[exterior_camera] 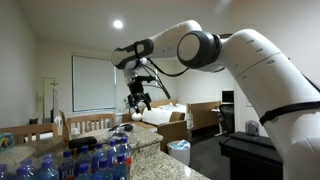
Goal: Move the bottle backward to the second row
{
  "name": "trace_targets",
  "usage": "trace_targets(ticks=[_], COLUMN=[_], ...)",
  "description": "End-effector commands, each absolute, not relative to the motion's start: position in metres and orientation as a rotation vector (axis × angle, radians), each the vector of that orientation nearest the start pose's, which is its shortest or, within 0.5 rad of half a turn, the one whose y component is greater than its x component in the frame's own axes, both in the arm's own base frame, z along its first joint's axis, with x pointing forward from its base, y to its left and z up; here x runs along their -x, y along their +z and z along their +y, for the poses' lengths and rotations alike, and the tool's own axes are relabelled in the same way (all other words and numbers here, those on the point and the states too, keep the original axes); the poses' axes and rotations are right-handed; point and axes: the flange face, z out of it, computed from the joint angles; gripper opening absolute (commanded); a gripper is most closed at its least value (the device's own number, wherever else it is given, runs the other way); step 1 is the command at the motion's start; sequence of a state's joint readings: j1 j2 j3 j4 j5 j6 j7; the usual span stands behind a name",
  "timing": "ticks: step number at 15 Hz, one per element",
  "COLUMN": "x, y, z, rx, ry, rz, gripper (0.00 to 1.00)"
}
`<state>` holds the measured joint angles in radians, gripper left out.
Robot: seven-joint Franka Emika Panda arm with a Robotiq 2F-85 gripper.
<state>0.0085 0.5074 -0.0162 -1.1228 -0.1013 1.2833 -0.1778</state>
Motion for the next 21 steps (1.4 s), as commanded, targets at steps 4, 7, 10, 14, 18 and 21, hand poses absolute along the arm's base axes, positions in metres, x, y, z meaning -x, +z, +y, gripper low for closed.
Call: trace_targets(ticks=[4,7,10,14,18,21], x=[-0.670,-0.673,-0.675,-0.677,-0.682,-0.689], y=[0.449,0.430,0.414,0.409,0.412,0.406], z=[-0.020,-0.023,-0.016,-0.004,-0.001,-0.009], rx=[2.946,2.917,2.953,3.032,3.071,3.080], ry=[0.196,0.052,0.041,0.089,0.110,0.108], rz=[-0.118,-0.065,-0.004,0.126,0.298,0.331], gripper=[1.00,1.00,1.00,1.00,1.00,1.00])
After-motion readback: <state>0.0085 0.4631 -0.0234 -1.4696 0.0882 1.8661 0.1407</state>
